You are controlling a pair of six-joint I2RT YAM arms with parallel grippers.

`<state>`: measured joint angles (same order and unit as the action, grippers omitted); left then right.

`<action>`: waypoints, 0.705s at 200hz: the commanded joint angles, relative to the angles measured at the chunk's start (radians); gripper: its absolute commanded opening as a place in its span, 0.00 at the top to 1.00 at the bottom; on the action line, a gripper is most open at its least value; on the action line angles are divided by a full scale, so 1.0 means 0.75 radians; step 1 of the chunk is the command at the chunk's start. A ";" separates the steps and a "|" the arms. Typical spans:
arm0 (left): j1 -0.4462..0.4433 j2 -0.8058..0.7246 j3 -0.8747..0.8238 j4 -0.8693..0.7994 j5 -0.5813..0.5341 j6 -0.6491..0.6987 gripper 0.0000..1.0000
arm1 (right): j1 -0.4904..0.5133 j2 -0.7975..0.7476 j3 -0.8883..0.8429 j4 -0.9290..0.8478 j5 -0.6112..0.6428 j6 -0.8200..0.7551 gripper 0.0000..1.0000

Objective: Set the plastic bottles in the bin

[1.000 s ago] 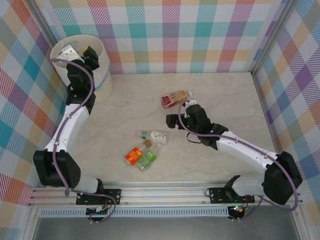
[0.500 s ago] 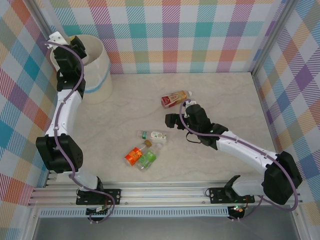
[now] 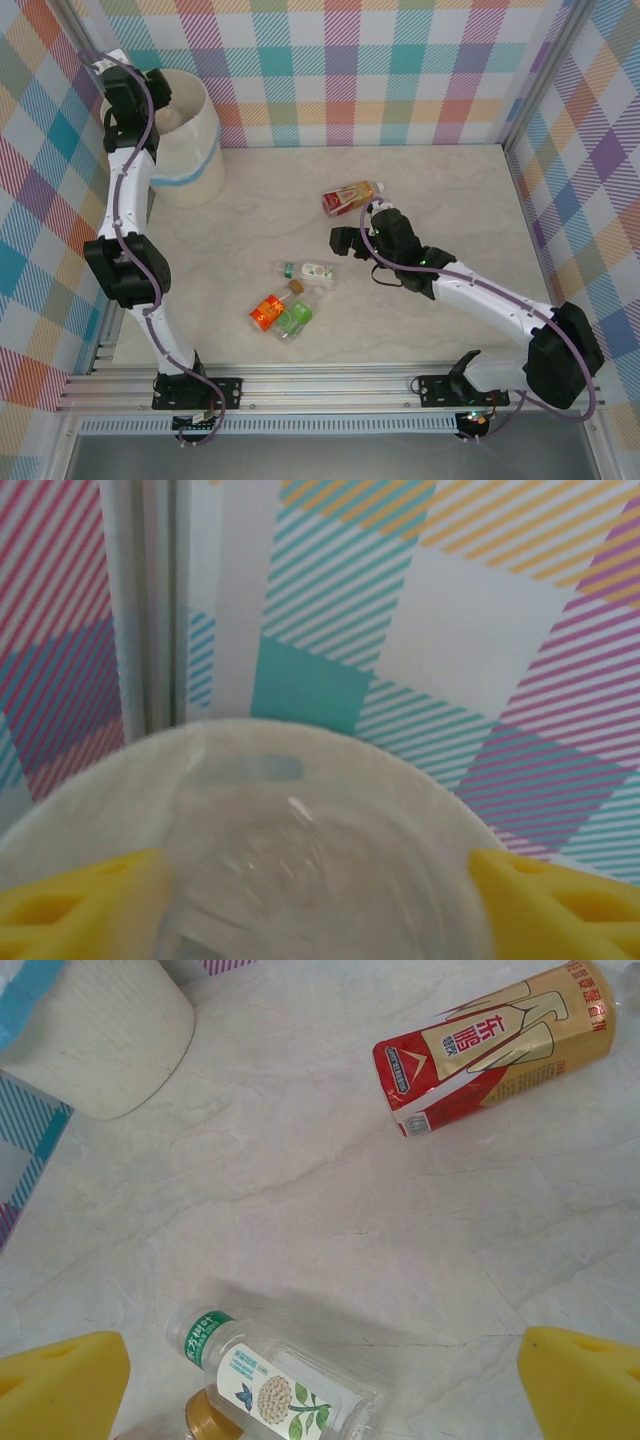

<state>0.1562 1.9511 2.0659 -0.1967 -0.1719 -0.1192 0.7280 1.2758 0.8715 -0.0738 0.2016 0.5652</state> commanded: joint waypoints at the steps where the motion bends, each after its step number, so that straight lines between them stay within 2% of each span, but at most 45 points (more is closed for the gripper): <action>1: 0.008 -0.078 0.040 -0.162 0.145 -0.003 0.11 | 0.005 -0.038 -0.008 -0.007 0.024 0.022 0.00; 11: -0.006 -0.114 0.023 -0.170 0.178 -0.026 0.00 | 0.005 -0.034 -0.008 -0.013 0.031 0.020 0.00; 36: -0.091 -0.202 -0.033 -0.186 0.283 -0.047 0.00 | 0.004 -0.009 -0.005 -0.044 0.117 0.070 0.00; 70: -0.356 -0.224 -0.119 -0.227 0.479 0.093 0.00 | -0.023 0.061 0.024 -0.113 0.266 0.244 0.00; 86: -0.487 -0.161 -0.158 -0.228 0.667 0.240 0.00 | -0.049 0.072 0.029 -0.139 0.291 0.305 0.00; 94: -0.546 -0.107 -0.153 -0.258 0.712 0.320 0.00 | -0.068 0.072 0.028 -0.158 0.297 0.329 0.00; 118: -0.712 0.069 -0.118 -0.351 0.729 0.546 0.00 | -0.121 0.031 0.013 -0.216 0.300 0.373 0.00; 141: -0.787 0.210 -0.102 -0.360 0.705 0.641 0.00 | -0.156 -0.054 -0.043 -0.223 0.305 0.379 0.00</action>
<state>-0.4057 2.0022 1.9858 -0.3855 0.3225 0.2050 0.6350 1.3148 0.8680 -0.2073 0.3977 0.8043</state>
